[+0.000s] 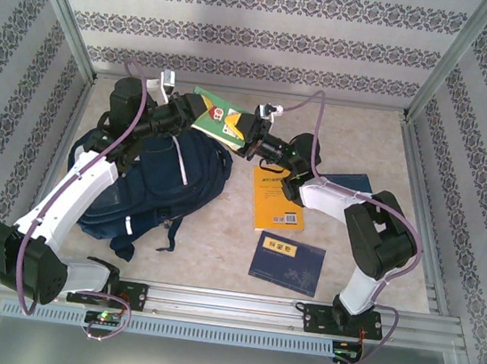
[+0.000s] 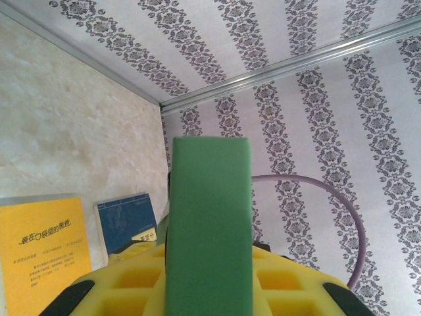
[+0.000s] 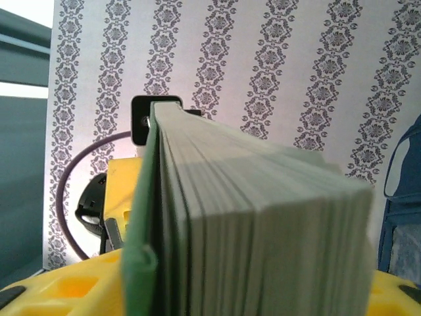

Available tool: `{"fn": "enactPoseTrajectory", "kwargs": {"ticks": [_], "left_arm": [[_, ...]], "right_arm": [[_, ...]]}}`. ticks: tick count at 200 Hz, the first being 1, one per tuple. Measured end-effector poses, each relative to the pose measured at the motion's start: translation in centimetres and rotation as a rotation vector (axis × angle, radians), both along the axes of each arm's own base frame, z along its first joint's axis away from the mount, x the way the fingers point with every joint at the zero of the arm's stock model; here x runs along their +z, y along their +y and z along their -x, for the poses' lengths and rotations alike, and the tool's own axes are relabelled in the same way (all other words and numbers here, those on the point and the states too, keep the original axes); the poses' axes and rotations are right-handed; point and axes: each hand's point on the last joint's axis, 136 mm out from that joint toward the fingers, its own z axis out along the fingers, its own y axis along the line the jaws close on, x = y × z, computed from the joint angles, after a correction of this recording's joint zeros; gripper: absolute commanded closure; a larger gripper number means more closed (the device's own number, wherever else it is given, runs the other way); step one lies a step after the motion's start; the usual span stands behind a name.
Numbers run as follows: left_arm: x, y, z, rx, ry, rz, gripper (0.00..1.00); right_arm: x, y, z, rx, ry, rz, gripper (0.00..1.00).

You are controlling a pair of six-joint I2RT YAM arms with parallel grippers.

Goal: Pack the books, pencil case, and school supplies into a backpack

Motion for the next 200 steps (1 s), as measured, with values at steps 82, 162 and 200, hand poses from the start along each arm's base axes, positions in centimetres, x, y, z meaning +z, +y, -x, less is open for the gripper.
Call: {"fn": "enactPoseTrajectory", "kwargs": {"ticks": [82,162,200], "left_arm": [[-0.6,0.2,0.4,0.007,0.013,-0.013,1.00],[-2.7,1.4,1.7,0.038,0.024,-0.170,0.44],[-5.1,4.0,2.5,0.117,0.074,-0.365,0.41]], "right_arm": [[0.7,-0.6,0.5,-0.018,-0.014,-0.008,0.87],[-1.4,-4.1,-0.6,-0.124,0.018,0.067,1.00],[-4.5,-8.8,-2.3,-0.282,0.062,0.217,1.00]]}}
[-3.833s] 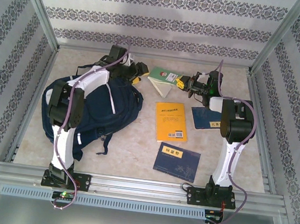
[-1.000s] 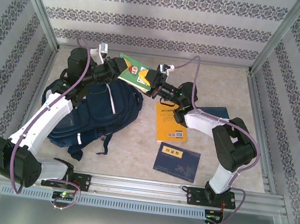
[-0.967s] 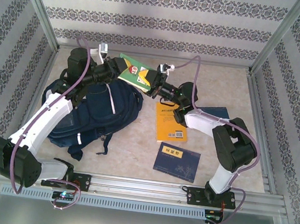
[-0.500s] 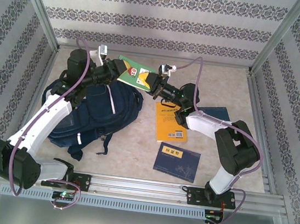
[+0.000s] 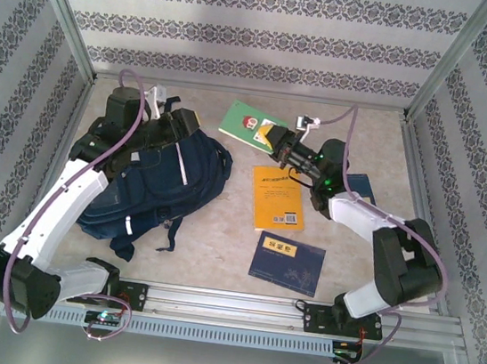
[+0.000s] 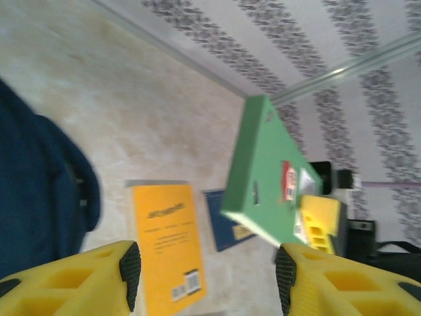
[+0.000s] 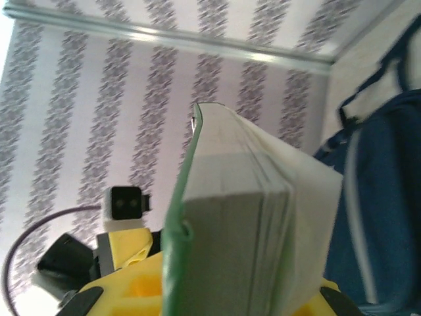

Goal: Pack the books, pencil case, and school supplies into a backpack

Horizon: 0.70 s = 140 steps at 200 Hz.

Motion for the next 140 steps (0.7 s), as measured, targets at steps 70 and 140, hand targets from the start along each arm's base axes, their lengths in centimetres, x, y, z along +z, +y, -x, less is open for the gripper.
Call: {"fn": "enactPoseTrajectory", "kwargs": {"ticks": [70,140], "left_arm": [[-9.8,4.6,-2.2,0.121,0.276,-0.199,0.39],[-18.2,6.7,-5.7,0.155,0.470,-0.191,0.39]], "right_arm": [[-4.2,-4.8,2.0,-0.164,0.048,0.392,1.00],[-7.3,-6.3,3.7,-0.140,0.085,0.508,1.00]]}}
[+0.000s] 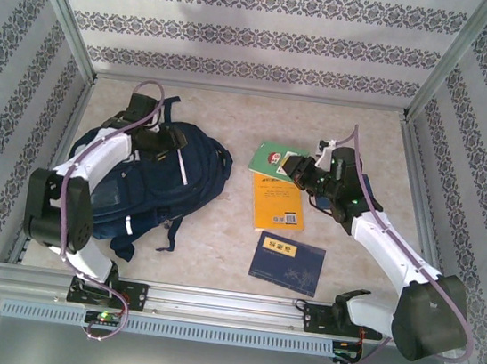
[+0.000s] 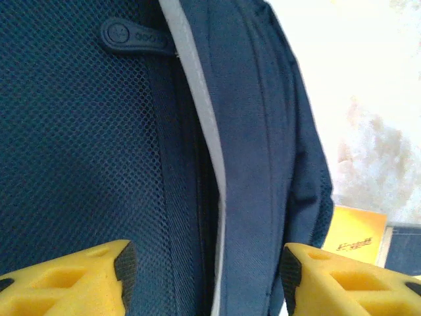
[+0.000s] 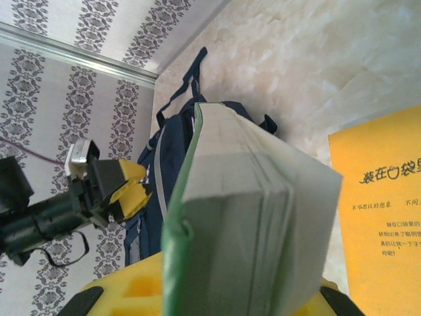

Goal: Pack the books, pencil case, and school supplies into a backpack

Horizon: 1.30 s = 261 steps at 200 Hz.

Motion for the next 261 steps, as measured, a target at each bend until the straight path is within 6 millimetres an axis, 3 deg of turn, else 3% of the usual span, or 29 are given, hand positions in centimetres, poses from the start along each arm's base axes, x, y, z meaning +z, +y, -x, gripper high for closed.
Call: {"fn": "enactPoseTrajectory", "kwargs": {"ticks": [44,93,144,196,205,232,261], "left_arm": [[-1.3,-0.2,-1.9,-0.004,0.011,0.008,0.46],[-1.8,-1.0,-3.7,-0.021,-0.002,0.047,0.66],[-1.6,-1.5,-3.8,-0.032,-0.007,0.071,0.76],[-3.0,-1.7,-4.2,-0.043,0.027,0.074,1.00],[-3.1,-1.8,-4.4,-0.049,0.033,0.073,1.00],[-1.6,-3.3,-5.1,-0.108,0.030,0.053,1.00],[1.4,-7.3,-5.6,-0.242,-0.018,0.020,1.00]], "right_arm": [[-2.1,-0.7,0.7,0.004,0.050,0.005,1.00],[-2.6,-0.3,0.7,0.025,0.068,-0.004,1.00],[-3.9,-0.2,0.5,0.030,0.102,0.003,1.00],[-4.1,-0.3,0.3,0.020,0.095,0.019,1.00],[-4.3,-0.4,0.3,0.016,0.093,0.033,1.00],[-5.2,-0.4,0.6,0.014,0.098,0.092,1.00],[-6.6,-0.5,1.4,0.018,0.124,0.176,1.00]]}}
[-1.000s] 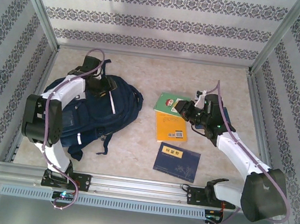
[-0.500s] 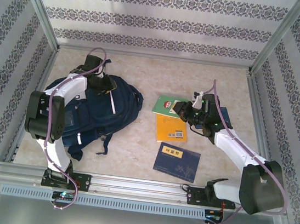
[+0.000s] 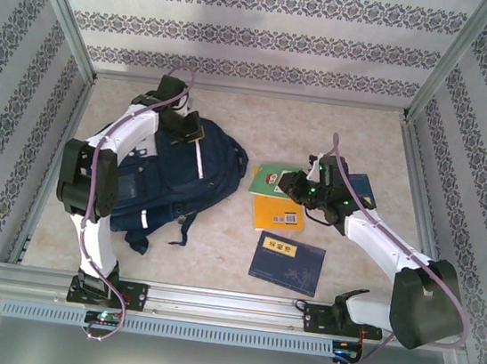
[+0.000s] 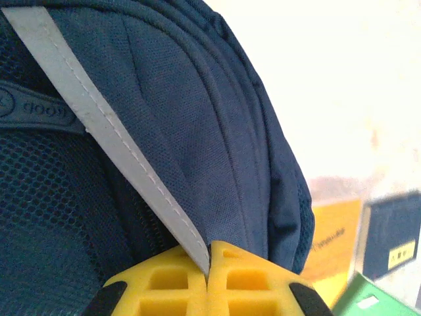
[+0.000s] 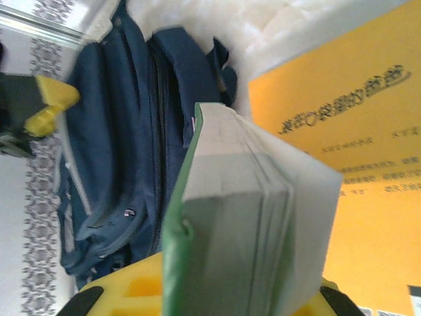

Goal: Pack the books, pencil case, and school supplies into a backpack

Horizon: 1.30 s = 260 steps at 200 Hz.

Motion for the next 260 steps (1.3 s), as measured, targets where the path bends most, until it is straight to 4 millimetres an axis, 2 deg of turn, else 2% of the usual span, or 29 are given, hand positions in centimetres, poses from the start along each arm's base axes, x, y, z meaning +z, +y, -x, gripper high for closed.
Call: {"fn": "enactPoseTrajectory", "kwargs": {"ticks": [27,45,63,88,104,125,153,195,233,260], "left_arm": [[2.3,-3.6,1.3,-0.139,-0.045,-0.018,1.00],[3.8,-4.1,2.6,-0.193,-0.071,-0.035,1.00],[6.3,-3.5,4.2,-0.225,-0.118,-0.050,1.00],[10.8,-2.7,6.9,-0.283,-0.205,-0.058,1.00],[12.6,-2.7,8.6,-0.326,-0.233,-0.049,1.00],[13.4,-3.0,9.8,-0.362,-0.233,-0.022,1.00],[13.5,-3.3,10.3,-0.392,-0.230,0.000,1.00],[15.6,-3.9,12.1,-0.472,-0.290,0.047,1.00],[16.9,-3.2,13.7,-0.498,-0.347,0.044,1.00],[17.0,-2.5,13.6,-0.479,-0.355,0.037,1.00]], "right_arm": [[-0.6,-1.3,0.1,-0.034,-0.004,0.103,1.00],[0.2,-2.7,0.8,-0.076,-0.056,0.213,1.00],[3.1,-3.4,1.9,-0.085,-0.171,0.287,1.00],[7.8,-3.7,2.6,-0.082,-0.313,0.278,1.00],[9.1,-3.2,2.9,-0.055,-0.345,0.249,1.00],[8.9,-1.4,3.6,0.036,-0.321,0.184,1.00],[7.5,1.1,4.1,0.147,-0.248,0.100,1.00],[6.0,3.9,4.2,0.238,-0.158,-0.024,1.00],[5.7,5.7,3.9,0.277,-0.122,-0.106,1.00],[5.7,7.4,4.3,0.317,-0.120,-0.127,1.00]]}}
